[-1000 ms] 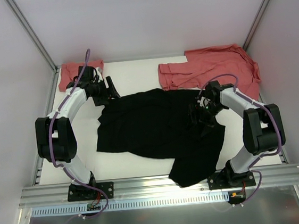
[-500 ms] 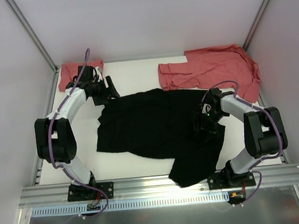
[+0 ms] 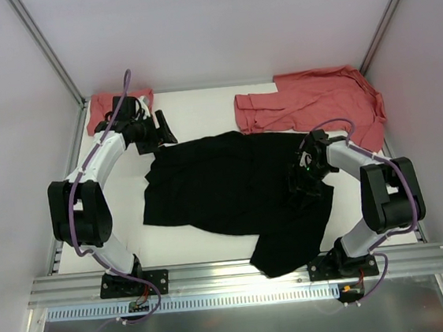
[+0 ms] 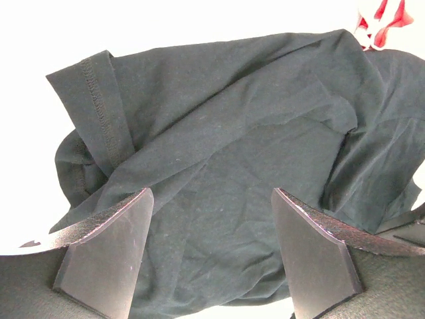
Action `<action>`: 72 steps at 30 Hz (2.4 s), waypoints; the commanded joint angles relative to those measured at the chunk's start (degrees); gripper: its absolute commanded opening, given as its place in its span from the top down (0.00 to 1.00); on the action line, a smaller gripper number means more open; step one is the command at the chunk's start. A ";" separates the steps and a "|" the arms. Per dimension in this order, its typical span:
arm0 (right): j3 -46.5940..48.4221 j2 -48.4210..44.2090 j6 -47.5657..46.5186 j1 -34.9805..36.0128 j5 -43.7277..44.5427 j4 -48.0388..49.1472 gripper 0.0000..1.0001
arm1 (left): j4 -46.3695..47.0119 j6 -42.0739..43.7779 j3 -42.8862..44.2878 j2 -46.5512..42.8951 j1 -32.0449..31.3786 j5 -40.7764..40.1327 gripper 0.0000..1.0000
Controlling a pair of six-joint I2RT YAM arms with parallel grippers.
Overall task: Fold and stack the t-shirts
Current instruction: Flatten out the tshirt
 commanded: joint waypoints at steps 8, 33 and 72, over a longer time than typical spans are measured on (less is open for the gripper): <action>-1.52 2.03 0.94 -0.31 1.23 2.40 0.43 | -0.68 1.13 -1.01 -3.26 0.11 0.20 0.27; 8.41 0.88 -0.64 -2.77 3.07 -5.42 1.00 | 1.07 2.28 5.39 8.15 4.84 -4.63 0.30; 15.53 5.46 -0.20 -3.83 2.63 -8.59 1.00 | -7.01 -1.33 20.08 28.12 6.87 1.61 0.49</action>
